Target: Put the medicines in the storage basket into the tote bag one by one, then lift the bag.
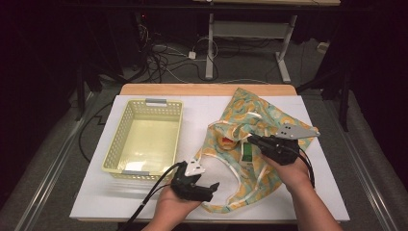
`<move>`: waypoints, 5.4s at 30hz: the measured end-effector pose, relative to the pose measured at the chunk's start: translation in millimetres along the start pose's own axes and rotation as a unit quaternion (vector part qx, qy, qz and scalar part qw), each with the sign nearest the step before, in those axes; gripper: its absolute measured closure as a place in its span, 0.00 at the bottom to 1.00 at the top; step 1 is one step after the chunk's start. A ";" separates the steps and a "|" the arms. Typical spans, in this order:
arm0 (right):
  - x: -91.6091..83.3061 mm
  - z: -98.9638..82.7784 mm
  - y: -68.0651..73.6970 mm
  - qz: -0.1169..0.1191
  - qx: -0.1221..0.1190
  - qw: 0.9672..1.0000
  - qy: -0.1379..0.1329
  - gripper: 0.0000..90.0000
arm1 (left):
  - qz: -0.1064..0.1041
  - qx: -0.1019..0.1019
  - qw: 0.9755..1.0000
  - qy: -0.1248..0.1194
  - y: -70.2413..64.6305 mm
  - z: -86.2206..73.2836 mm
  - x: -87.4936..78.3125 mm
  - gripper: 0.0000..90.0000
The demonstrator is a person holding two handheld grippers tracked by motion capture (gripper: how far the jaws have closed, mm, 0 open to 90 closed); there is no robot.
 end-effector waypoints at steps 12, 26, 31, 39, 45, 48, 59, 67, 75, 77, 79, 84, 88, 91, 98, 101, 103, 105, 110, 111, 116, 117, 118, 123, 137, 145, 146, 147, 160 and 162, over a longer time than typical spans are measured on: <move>2.5 -4.0 1.9 -0.002 0.000 1.000 0.009 1.00 | 0.021 -0.019 0.999 0.033 5.8 -50.7 1.0 0.17; 2.1 -5.3 2.7 -0.003 -0.003 1.000 0.009 1.00 | 0.039 -0.012 0.999 -0.006 1.3 -52.3 10.4 0.82; 4.1 -6.4 3.0 -0.006 -0.004 1.000 0.008 1.00 | 0.040 0.003 0.999 -0.024 0.0 -48.6 7.4 0.95; 6.7 -8.7 0.3 -0.013 -0.001 1.000 0.007 1.00 | 0.055 0.032 0.995 -0.082 3.5 -33.4 -7.4 0.96; 5.7 -12.5 1.0 -0.016 0.001 1.000 0.007 1.00 | 0.055 0.030 0.992 -0.107 4.3 -24.1 -14.0 0.96; 6.0 -15.3 2.5 -0.015 0.004 1.000 0.010 1.00 | 0.060 0.038 0.991 -0.113 4.2 -20.9 -15.9 0.96; 4.9 -17.5 1.7 -0.021 0.005 1.000 0.006 1.00 | 0.067 0.062 0.988 -0.126 -0.8 -3.3 -9.4 0.96; 3.3 -14.7 -0.1 -0.030 0.004 1.000 -0.007 1.00 | 0.071 0.069 0.981 -0.166 -0.7 19.9 -12.8 0.96; -0.8 -9.0 -1.3 -0.041 0.010 0.999 -0.028 1.00 | 0.080 0.069 0.968 -0.229 6.2 55.2 -30.3 0.96; -3.6 -5.5 -1.6 -0.043 0.013 0.998 -0.038 1.00 | 0.084 0.076 0.964 -0.242 7.1 65.2 -35.8 0.96; -6.1 -1.7 -1.9 -0.045 0.013 0.998 -0.046 1.00 | 0.086 0.080 0.959 -0.257 7.1 75.7 -41.3 0.96; -11.8 10.0 -3.1 -0.049 0.019 0.996 -0.070 1.00 | 0.091 0.094 0.949 -0.287 4.4 102.4 -57.5 0.96; -17.4 23.4 -6.3 -0.055 0.017 0.994 -0.089 1.00 | 0.103 0.108 0.939 -0.310 5.9 124.0 -74.0 0.96; -23.0 38.3 -11.3 -0.063 0.015 0.992 -0.107 1.00 | 0.110 0.112 0.934 -0.322 9.6 140.5 -84.3 0.96; -40.3 82.2 -25.5 -0.089 0.008 0.986 -0.143 1.00 | 0.130 0.128 0.922 -0.342 20.0 180.7 -107.3 0.96; -49.5 101.3 -28.2 -0.096 0.003 0.983 -0.159 1.00 | 0.137 0.135 0.916 -0.353 23.0 199.4 -121.2 0.96; -55.7 114.3 -29.8 -0.101 0.001 0.980 -0.171 1.00 | 0.143 0.140 0.911 -0.361 23.6 211.6 -132.2 0.96; -62.5 128.2 -33.8 -0.110 0.001 0.977 -0.182 1.00 | 0.145 0.144 0.905 -0.373 23.7 224.2 -143.8 0.96; -80.0 163.6 -48.4 -0.134 0.011 0.967 -0.215 1.00 | 0.148 0.145 0.896 -0.393 23.4 255.0 -167.3 0.96; -84.2 170.4 -51.7 -0.140 0.013 0.965 -0.222 1.00 | 0.150 0.146 0.893 -0.398 23.1 261.2 -171.5 0.96; -103.8 200.4 -67.9 -0.171 0.020 0.953 -0.251 1.00 | 0.154 0.150 0.883 -0.418 21.7 293.1 -190.5 0.96; -107.8 205.6 -71.4 -0.177 0.021 0.950 -0.255 1.00 | 0.154 0.150 0.881 -0.421 21.7 298.9 -194.2 0.96; -111.9 210.7 -74.6 -0.182 0.023 0.948 -0.260 1.00 | 0.156 0.151 0.879 -0.424 21.5 304.3 -197.9 0.96; -132.3 228.0 -82.3 -0.197 0.019 0.938 -0.286 1.00 | 0.150 0.153 0.874 -0.437 16.1 313.7 -205.2 0.96; -52.5 106.9 -108.6 -0.193 0.063 0.966 -0.159 1.00 | 0.136 0.096 0.937 -0.308 67.6 239.3 -86.7 0.96; -14.8 33.2 -114.5 -0.193 0.080 0.975 -0.072 1.00 | 0.107 0.064 0.967 -0.222 79.6 183.8 -28.9 0.90; -11.6 24.0 -116.6 -0.193 0.084 0.976 -0.060 1.00 | 0.103 0.060 0.970 -0.212 80.0 178.0 -25.3 0.87; -9.0 15.0 -119.2 -0.195 0.088 0.976 -0.049 1.00 | 0.101 0.056 0.971 -0.209 81.2 173.5 -23.5 0.82; -25.0 -12.1 -128.1 -0.199 0.101 0.974 -0.033 0.91 | 0.023 0.017 0.982 -0.189 48.6 123.5 -47.4 0.30; -31.6 -6.9 -123.9 -0.194 0.100 0.975 -0.044 0.86 | 0.020 0.014 0.982 -0.188 44.6 114.7 -50.8 0.23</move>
Point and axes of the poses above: each handheld gripper's, and its own axes: x roughly forward along the jaws, z roughly out of its top, y roughly to its left, the point moved 10 cm from there along x, roughly forward along the jaws, and after that the axes turned 4 degrees about y, right-handed, at the moved point
